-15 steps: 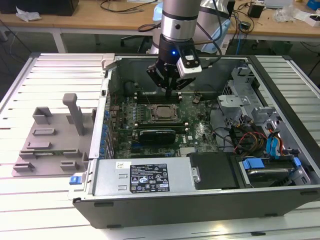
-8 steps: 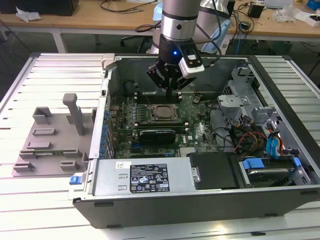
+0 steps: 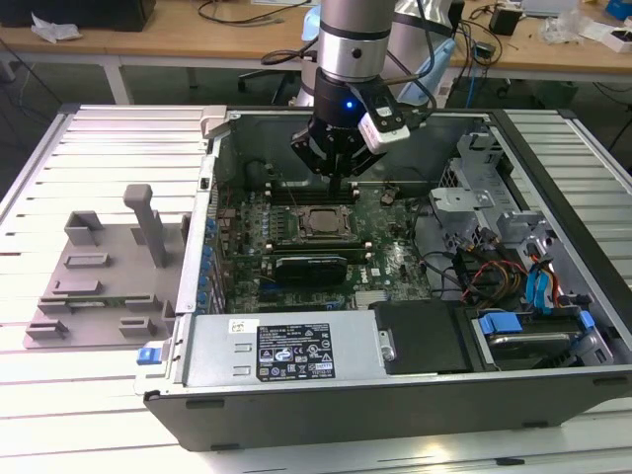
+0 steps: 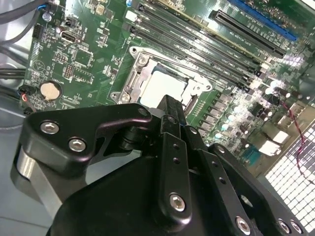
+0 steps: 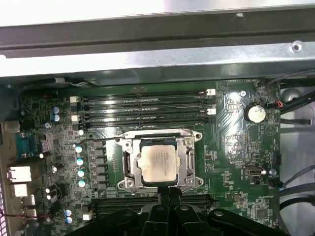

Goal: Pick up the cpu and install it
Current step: 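Install the first cpu locking lever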

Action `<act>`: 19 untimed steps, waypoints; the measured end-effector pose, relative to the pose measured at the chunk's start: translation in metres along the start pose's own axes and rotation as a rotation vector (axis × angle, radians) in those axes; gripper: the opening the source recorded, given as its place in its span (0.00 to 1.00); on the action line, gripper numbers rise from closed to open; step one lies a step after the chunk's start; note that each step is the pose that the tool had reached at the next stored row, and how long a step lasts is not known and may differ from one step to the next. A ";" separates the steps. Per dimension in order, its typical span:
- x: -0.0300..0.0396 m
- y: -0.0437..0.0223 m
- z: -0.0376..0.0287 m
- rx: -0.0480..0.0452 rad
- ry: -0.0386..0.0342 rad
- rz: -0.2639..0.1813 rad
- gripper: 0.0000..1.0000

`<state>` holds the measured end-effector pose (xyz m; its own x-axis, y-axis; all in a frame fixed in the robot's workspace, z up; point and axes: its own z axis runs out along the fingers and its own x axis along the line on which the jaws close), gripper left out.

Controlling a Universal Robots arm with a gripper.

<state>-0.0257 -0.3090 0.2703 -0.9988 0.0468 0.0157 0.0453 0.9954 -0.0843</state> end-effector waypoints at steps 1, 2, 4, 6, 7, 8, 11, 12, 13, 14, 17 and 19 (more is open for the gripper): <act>0.0000 0.0000 0.0000 0.0001 -0.0005 -0.007 0.11; 0.0000 0.0000 0.0000 0.0002 -0.0012 -0.014 0.11; 0.0000 0.0000 0.0000 0.0005 -0.0024 -0.029 0.11; 0.0000 0.0000 0.0000 0.0007 -0.0037 -0.044 0.11; 0.0000 0.0000 0.0000 0.0010 -0.0050 -0.060 0.11; 0.0000 0.0000 0.0000 0.0012 -0.0057 -0.068 0.11; 0.0000 0.0000 0.0000 0.0016 -0.0080 -0.096 0.11; 0.0000 0.0000 0.0000 0.0018 -0.0092 -0.109 0.11; 0.0000 0.0000 0.0000 0.0019 -0.0100 -0.118 0.11; 0.0000 0.0000 0.0000 0.0020 -0.0104 -0.124 0.11; 0.0000 0.0000 0.0000 0.0025 -0.0130 -0.154 0.11; 0.0000 0.0000 0.0000 0.0028 -0.0146 -0.172 0.11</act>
<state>-0.0257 -0.3090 0.2703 -0.9919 -0.1258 0.0157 -0.1267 0.9884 -0.0844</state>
